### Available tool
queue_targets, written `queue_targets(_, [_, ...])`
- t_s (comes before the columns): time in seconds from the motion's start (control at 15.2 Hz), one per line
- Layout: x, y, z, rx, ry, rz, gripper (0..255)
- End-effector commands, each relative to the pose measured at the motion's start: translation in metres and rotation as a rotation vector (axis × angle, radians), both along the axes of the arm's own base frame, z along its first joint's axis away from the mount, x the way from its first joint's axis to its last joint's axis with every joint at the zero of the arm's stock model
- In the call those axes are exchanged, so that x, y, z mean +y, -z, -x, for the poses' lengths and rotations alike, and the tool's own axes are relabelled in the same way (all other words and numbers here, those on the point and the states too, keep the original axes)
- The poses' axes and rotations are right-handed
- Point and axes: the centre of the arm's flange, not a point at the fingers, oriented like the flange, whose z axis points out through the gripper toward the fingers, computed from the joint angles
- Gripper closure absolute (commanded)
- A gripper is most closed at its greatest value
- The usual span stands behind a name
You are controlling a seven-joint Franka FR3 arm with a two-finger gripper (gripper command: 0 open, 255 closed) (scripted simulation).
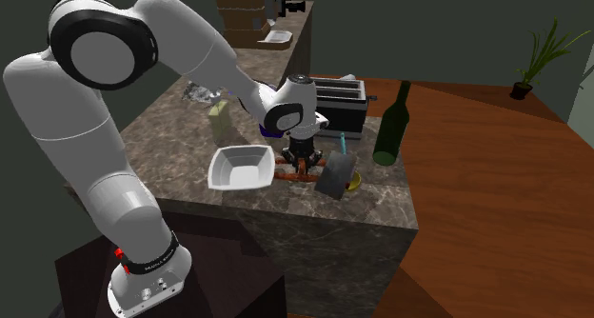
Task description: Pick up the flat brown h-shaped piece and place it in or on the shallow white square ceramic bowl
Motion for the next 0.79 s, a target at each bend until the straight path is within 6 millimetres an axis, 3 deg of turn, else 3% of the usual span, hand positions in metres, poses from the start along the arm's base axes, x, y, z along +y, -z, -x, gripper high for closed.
queue_targets(0.0, [0.001,-0.011,0.001,0.001,-0.003,-0.001,255])
queue_targets(0.73, [0.001,-0.069,0.001,0.001,-0.003,-0.001,255])
